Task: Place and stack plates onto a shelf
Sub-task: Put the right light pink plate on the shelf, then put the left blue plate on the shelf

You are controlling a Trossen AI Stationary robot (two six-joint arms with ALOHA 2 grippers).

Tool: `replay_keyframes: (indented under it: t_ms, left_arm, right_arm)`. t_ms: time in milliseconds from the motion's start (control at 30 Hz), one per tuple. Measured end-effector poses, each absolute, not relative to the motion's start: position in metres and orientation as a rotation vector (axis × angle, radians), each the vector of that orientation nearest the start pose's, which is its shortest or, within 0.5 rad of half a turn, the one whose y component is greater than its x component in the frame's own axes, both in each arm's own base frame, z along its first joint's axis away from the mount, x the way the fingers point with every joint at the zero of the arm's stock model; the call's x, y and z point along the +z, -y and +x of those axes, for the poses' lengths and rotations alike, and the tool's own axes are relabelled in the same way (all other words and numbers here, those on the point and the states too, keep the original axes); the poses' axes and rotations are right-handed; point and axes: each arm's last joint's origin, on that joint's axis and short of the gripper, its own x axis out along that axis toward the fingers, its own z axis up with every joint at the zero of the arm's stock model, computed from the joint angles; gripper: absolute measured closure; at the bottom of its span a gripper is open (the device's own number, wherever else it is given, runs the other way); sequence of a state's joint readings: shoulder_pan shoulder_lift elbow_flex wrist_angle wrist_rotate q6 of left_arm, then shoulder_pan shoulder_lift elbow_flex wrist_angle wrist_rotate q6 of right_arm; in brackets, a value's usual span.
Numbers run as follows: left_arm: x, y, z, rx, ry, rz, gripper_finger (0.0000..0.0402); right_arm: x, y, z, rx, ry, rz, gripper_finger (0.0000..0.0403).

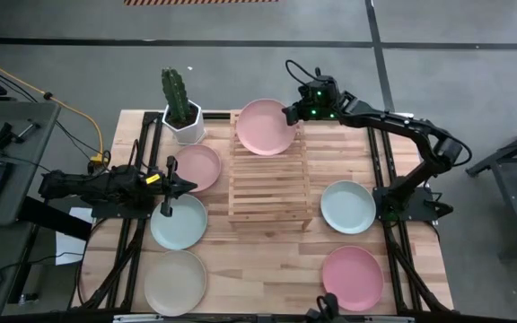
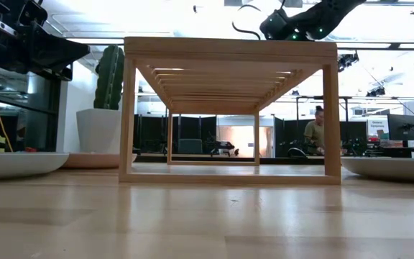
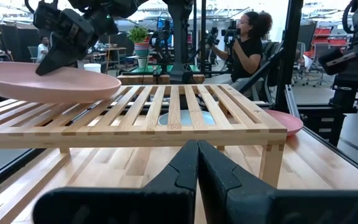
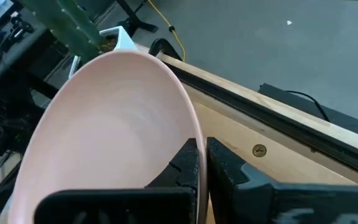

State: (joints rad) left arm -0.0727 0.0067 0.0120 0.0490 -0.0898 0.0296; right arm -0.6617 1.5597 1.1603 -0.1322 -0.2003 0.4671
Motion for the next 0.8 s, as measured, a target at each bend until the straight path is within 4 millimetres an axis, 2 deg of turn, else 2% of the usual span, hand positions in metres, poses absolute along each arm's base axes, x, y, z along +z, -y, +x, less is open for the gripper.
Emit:
replay_keyframes:
  t_ms: [333,800]
  left_arm:
    - [0.1719,0.0045,0.0970,0.018,0.054,0.025,0.0402]
    - [0.1718,0.0045,0.0971,0.018,0.054,0.025,0.0401]
  right_arm:
    - [0.2768,0.2099,0.2776,-0.598,-0.395,0.671,0.0395]
    - [0.2792,0.2129,0.2776,-0.676,-0.358,0.631,0.0295]
